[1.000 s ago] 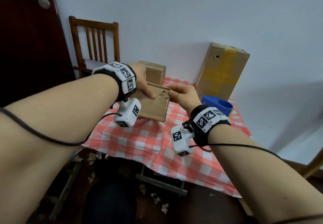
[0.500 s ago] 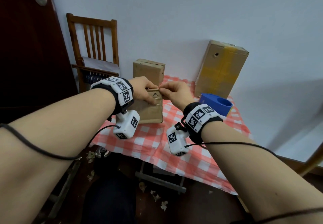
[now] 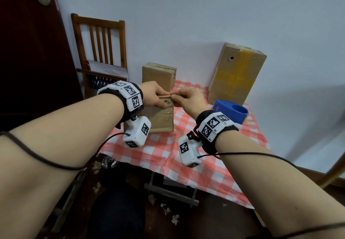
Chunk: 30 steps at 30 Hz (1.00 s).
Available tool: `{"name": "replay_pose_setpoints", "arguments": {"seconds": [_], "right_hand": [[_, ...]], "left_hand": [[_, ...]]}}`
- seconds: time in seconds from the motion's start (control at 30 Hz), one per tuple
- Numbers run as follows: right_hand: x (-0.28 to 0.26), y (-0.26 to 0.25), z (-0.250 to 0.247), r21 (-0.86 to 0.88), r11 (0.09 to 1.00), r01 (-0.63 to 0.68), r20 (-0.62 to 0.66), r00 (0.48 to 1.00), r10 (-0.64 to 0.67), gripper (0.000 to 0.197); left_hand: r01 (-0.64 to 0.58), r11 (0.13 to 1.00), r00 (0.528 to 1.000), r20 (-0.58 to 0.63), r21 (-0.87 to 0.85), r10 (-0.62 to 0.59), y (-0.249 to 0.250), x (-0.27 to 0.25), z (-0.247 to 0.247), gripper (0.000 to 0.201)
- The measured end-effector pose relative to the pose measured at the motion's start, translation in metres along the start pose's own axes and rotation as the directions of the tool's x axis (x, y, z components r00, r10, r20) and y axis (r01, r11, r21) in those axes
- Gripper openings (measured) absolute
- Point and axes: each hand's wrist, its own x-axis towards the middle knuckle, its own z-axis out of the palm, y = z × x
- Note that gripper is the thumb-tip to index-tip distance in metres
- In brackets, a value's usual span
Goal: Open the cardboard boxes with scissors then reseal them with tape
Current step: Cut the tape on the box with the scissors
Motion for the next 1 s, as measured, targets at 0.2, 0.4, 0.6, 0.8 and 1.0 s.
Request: {"name": "replay_pose_setpoints", "arguments": {"seconds": [0.2,0.4,0.6,0.8,1.0], "right_hand": [[-0.002,-0.001,0.000,0.013,0.999,-0.036,0.006,0.999,0.036,0.015],[-0.012,0.013,0.001,-0.070,0.880,-0.470,0.271,0.840,0.471,0.091],[-0.023,0.018,0.010,0.163,0.801,-0.577,0.425,0.773,0.471,0.028],[-0.006,0.005,-0.005,0.359,0.844,-0.399,0.045,0.910,0.411,0.034],[0.004,-0.010,-0.019,0.213,0.946,-0.246,-0.057,0.963,0.264,0.036]], "left_hand": [[0.002,1.000,1.000,0.001,0.005,-0.002,0.003,-0.002,-0.001,0.043],[0.044,0.999,0.999,-0.002,-0.008,-0.044,0.004,-0.004,-0.001,0.045],[0.111,0.994,0.994,0.003,-0.020,-0.111,0.005,-0.007,-0.004,0.049],[0.101,0.991,0.994,-0.036,-0.089,-0.104,0.015,-0.009,-0.024,0.072],[0.046,0.999,0.998,-0.037,0.020,-0.045,0.021,-0.013,-0.032,0.100]]}}
